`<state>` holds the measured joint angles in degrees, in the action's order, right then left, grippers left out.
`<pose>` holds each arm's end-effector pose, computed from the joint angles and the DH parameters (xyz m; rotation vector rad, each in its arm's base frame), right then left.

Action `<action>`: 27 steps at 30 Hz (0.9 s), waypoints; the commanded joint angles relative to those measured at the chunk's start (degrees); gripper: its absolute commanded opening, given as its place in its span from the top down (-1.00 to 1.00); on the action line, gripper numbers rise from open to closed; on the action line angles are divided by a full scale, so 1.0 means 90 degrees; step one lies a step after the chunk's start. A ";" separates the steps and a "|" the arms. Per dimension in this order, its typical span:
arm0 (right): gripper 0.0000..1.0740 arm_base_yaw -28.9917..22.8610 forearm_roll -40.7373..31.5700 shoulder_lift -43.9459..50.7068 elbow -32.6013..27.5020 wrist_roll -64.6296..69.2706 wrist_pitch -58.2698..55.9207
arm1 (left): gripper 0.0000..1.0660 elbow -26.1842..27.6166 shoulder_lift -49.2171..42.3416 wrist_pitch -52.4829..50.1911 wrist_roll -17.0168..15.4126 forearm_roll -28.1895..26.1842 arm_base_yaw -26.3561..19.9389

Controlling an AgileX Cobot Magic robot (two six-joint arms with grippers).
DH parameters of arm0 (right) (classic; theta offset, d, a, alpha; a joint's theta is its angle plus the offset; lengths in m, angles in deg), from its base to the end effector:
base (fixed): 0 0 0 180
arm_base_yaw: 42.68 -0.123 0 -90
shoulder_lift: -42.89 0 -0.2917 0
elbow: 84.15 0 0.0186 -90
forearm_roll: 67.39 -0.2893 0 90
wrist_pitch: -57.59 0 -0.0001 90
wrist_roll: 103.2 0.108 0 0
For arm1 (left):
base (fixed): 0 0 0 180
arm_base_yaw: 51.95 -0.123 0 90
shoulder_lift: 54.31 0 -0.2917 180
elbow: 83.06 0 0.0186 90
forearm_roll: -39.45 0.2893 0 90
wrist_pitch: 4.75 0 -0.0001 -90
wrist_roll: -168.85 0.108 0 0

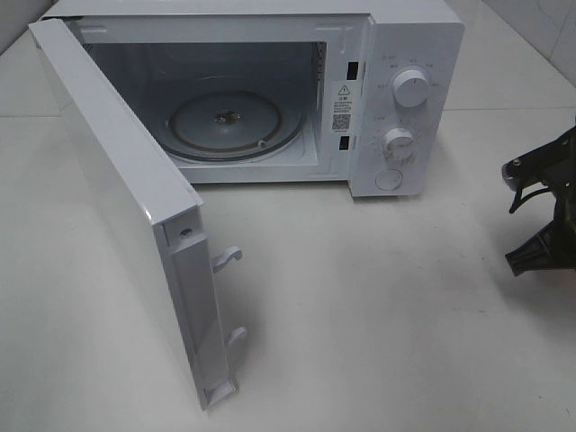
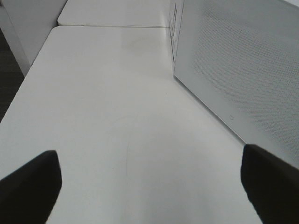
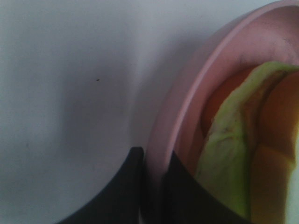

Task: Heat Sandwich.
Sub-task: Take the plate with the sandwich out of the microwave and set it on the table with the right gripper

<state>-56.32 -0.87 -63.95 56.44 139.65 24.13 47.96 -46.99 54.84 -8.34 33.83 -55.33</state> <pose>0.2957 0.0155 0.0839 -0.1888 2.6718 -0.6665 0.0384 -0.0069 0.2893 -0.0067 2.0192 -0.0484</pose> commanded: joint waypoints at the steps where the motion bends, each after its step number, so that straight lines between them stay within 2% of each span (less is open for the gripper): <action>1: 0.99 0.0045 0.0458 -0.0248 0.0032 0.0395 -0.0032 | -0.83 -0.0013 -0.0166 -0.0025 -0.0045 0.0000 0.0051; 19: 0.96 0.0045 0.1025 -0.1070 0.0051 0.0910 0.0242 | -0.83 -0.0013 -0.0166 -0.0025 -0.0045 0.0000 0.0051; 27: 0.92 0.0045 0.1063 -0.1070 0.0089 0.0910 0.0357 | -0.83 -0.0013 -0.0166 -0.0025 -0.0045 0.0000 0.0051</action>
<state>-56.32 7.78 -73.18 56.84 147.27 26.42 47.96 -46.99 54.84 -8.34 33.83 -55.33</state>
